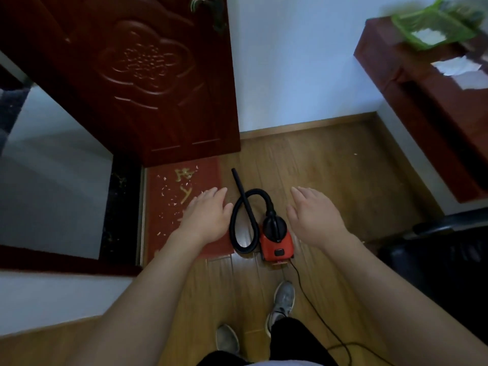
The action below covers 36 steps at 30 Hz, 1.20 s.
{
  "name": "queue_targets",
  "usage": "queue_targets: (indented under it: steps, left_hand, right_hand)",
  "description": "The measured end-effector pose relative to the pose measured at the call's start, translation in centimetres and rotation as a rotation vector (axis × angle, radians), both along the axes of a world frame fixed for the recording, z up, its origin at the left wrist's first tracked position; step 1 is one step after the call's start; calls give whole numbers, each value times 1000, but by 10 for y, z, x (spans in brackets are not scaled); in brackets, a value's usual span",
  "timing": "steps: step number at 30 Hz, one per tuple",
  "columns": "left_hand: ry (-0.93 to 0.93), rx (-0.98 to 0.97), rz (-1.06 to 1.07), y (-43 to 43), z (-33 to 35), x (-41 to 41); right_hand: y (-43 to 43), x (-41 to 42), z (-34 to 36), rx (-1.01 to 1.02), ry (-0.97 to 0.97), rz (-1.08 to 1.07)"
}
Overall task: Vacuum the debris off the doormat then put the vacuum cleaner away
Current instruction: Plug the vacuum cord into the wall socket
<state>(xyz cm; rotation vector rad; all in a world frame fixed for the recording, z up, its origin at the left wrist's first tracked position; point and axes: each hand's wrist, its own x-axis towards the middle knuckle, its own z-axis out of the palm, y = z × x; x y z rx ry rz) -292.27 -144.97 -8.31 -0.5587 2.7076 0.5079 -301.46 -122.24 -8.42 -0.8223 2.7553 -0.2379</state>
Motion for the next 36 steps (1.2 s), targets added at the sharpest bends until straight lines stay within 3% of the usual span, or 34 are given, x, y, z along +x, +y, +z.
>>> queue_targets:
  steps: [12, 36]
  left_hand:
    - [-133, 77, 46, 7, -136, -104]
    - [-278, 188, -40, -38, -560, -205]
  right_hand:
    - [1, -109, -141, 28, -179, 28]
    - [-60, -190, -522, 102, -303, 8]
